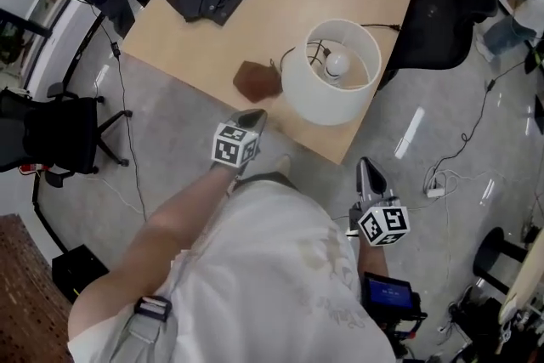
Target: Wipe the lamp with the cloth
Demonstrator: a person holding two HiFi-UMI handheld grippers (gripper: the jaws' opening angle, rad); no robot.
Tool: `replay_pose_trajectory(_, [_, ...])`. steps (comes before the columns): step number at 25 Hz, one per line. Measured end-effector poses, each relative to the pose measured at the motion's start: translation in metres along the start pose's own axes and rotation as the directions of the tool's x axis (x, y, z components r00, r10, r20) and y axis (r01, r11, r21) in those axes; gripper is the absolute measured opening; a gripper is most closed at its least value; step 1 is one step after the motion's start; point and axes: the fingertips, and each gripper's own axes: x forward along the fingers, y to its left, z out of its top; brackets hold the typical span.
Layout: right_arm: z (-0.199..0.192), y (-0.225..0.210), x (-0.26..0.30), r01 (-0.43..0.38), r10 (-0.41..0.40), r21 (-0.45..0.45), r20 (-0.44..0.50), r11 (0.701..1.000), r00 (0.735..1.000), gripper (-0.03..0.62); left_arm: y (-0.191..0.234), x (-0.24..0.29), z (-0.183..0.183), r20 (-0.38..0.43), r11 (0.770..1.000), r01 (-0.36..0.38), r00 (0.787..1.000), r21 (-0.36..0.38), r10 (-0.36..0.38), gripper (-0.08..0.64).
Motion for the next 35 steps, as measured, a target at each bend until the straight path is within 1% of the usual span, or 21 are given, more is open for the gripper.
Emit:
replay_pose_trajectory(2, [0.000,-0.002,0.004,0.020,-0.020,0.012,-0.008,1.000,1.000,0.014,0.026,0.008,0.006,-0.014,1.000,-0.029,0.999,0.006,0.029,0.005])
replay_pose_trajectory(3, [0.000,-0.003,0.004,0.032,-0.032,0.020,-0.012,0.999,0.999,0.014,0.039,0.013,0.008,-0.025,0.999,-0.039,0.999,0.025,0.039,0.011])
replay_pose_trajectory(4, [-0.001,-0.005,0.004,0.047,-0.046,0.027,-0.017,0.999,0.999,0.014,0.050,0.018,0.011,-0.039,0.997,-0.044,0.998,0.057,0.046,0.024])
replay_pose_trajectory(6, [-0.003,-0.010,0.002,0.079,-0.078,0.041,-0.026,0.996,0.997,0.014,0.069,0.031,0.017,-0.077,0.988,-0.034,0.996,0.154,0.046,0.084])
replay_pose_trajectory(8, [-0.005,-0.015,0.001,0.110,-0.109,0.052,-0.033,0.993,0.994,0.014,0.079,0.042,0.023,-0.139,0.960,0.002,0.990,0.279,0.038,0.148])
replay_pose_trajectory(10, [-0.007,-0.021,0.002,0.138,-0.136,0.068,-0.036,0.988,0.990,0.014,0.085,0.056,0.023,-0.213,0.914,0.060,0.977,0.400,0.029,0.204])
replay_pose_trajectory(11, [-0.008,-0.023,0.002,0.150,-0.148,0.077,-0.035,0.986,0.988,0.014,0.088,0.064,0.020,-0.249,0.891,0.095,0.968,0.444,0.021,0.218])
replay_pose_trajectory(12, [-0.009,-0.024,0.003,0.160,-0.157,0.086,-0.035,0.983,0.987,0.014,0.091,0.072,0.016,-0.284,0.872,0.128,0.959,0.472,0.013,0.230])
replay_pose_trajectory(13, [-0.009,-0.025,0.003,0.167,-0.165,0.091,-0.036,0.982,0.986,0.014,0.093,0.078,0.012,-0.318,0.860,0.157,0.948,0.485,0.006,0.244])
replay_pose_trajectory(14, [-0.010,-0.026,0.003,0.173,-0.170,0.092,-0.038,0.981,0.985,0.014,0.094,0.084,0.008,-0.350,0.854,0.183,0.937,0.487,-0.001,0.253])
replay_pose_trajectory(16, [-0.010,-0.027,0.001,0.182,-0.179,0.090,-0.044,0.979,0.983,0.014,0.094,0.091,0.002,-0.404,0.853,0.221,0.915,0.473,-0.013,0.248])
replay_pose_trajectory(18, [-0.009,-0.029,-0.001,0.194,-0.190,0.092,-0.045,0.977,0.981,0.014,0.092,0.096,-0.003,-0.437,0.859,0.244,0.899,0.450,-0.027,0.219])
replay_pose_trajectory(20, [-0.006,-0.032,-0.002,0.202,-0.199,0.093,-0.040,0.975,0.979,0.014,0.088,0.098,-0.007,-0.453,0.865,0.252,0.891,0.435,-0.032,0.155])
replay_pose_trajectory(23, [-0.003,-0.033,-0.001,0.202,-0.200,0.092,-0.029,0.975,0.979,0.014,0.085,0.095,-0.007,-0.462,0.864,0.235,0.887,0.445,-0.004,0.110])
replay_pose_trajectory(25, [-0.003,-0.032,0.002,0.193,-0.191,0.090,-0.024,0.977,0.981,0.014,0.088,0.090,-0.002,-0.437,0.877,0.196,0.899,0.440,0.018,0.100])
replay_pose_trajectory(26, [-0.004,-0.031,0.003,0.187,-0.186,0.088,-0.023,0.978,0.982,0.014,0.089,0.086,0.000,-0.421,0.892,0.173,0.907,0.417,0.021,0.097])
replay_pose_trajectory(27, [-0.004,-0.030,0.005,0.181,-0.179,0.086,-0.021,0.980,0.984,0.014,0.089,0.080,0.000,-0.403,0.915,0.151,0.915,0.375,0.014,0.097])
replay_pose_trajectory(29, [-0.003,-0.028,0.010,0.163,-0.162,0.079,-0.021,0.983,0.987,0.014,0.085,0.067,0.000,-0.344,0.966,0.115,0.938,0.233,-0.029,0.095])
replay_pose_trajectory(30, [-0.003,-0.027,0.013,0.153,-0.152,0.074,-0.021,0.985,0.988,0.014,0.081,0.058,0.004,-0.297,0.982,0.102,0.954,0.161,-0.051,0.095])
replay_pose_trajectory(32, [-0.001,-0.024,0.019,0.133,-0.132,0.065,-0.021,0.989,0.991,0.014,0.070,0.038,0.018,-0.192,0.994,0.086,0.979,0.064,-0.073,0.095])
replay_pose_trajectory(35, [0.003,-0.021,0.023,0.109,-0.109,0.052,-0.015,0.993,0.994,0.014,0.052,0.006,0.044,-0.041,0.996,0.089,0.995,-0.025,-0.090,0.095])
